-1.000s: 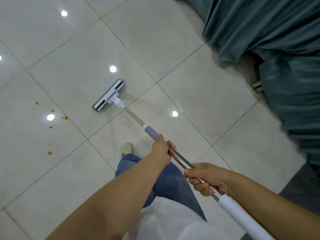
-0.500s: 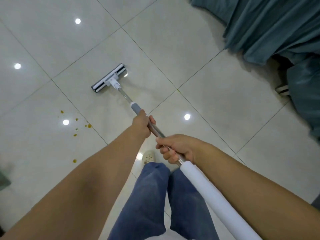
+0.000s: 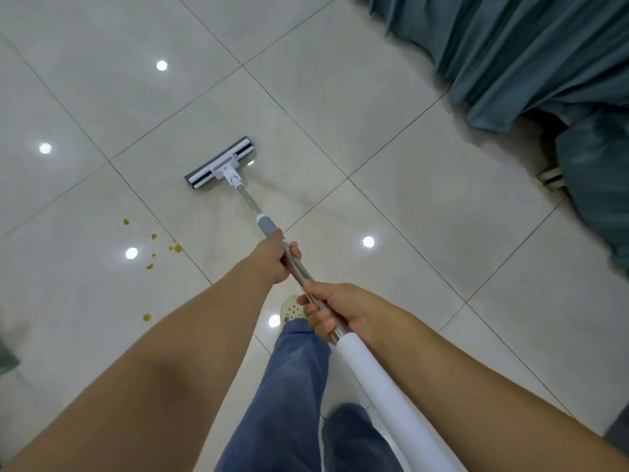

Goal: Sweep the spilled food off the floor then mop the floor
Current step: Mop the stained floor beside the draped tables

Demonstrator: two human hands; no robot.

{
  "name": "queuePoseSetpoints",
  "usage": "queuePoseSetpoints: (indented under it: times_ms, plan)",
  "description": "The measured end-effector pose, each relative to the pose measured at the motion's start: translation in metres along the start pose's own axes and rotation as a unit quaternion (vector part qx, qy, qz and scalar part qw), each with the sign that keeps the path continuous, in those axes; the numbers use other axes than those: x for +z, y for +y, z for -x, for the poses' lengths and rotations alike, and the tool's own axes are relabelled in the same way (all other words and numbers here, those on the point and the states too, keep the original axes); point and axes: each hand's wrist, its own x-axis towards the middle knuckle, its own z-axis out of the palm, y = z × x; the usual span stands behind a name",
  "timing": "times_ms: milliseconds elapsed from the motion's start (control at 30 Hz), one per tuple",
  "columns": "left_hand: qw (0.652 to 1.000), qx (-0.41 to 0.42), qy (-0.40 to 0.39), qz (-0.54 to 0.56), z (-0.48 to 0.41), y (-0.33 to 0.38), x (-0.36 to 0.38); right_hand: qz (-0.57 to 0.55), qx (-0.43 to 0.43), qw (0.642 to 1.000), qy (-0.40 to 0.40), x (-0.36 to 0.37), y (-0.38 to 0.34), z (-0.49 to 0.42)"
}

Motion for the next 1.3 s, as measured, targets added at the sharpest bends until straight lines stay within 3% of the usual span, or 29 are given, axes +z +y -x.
queuePoseSetpoints:
  times_ms: [367, 633, 967, 1300]
  plan:
    - [0.999, -0.03, -0.015, 0.002, 0.083, -0.26, -0.011, 0.045, 0.006, 0.998, 0.034, -0.142, 0.205, 0.093]
    - [0.997, -0.006, 0.032, 0.065, 0.155, -0.396, -0.03, 0.208, 0.038, 0.977, 0.017, -0.197, 0.313, 0.152]
    - [0.979, -0.007, 0.062, 0.193, 0.175, -0.389, -0.108, 0.328, 0.089, 0.94, 0.001, -0.148, 0.326, 0.143]
    - [0.974, 0.025, 0.032, 0.221, 0.133, -0.22, -0.227, 0.347, 0.064, 0.936, 0.005, 0.024, 0.28, 0.027]
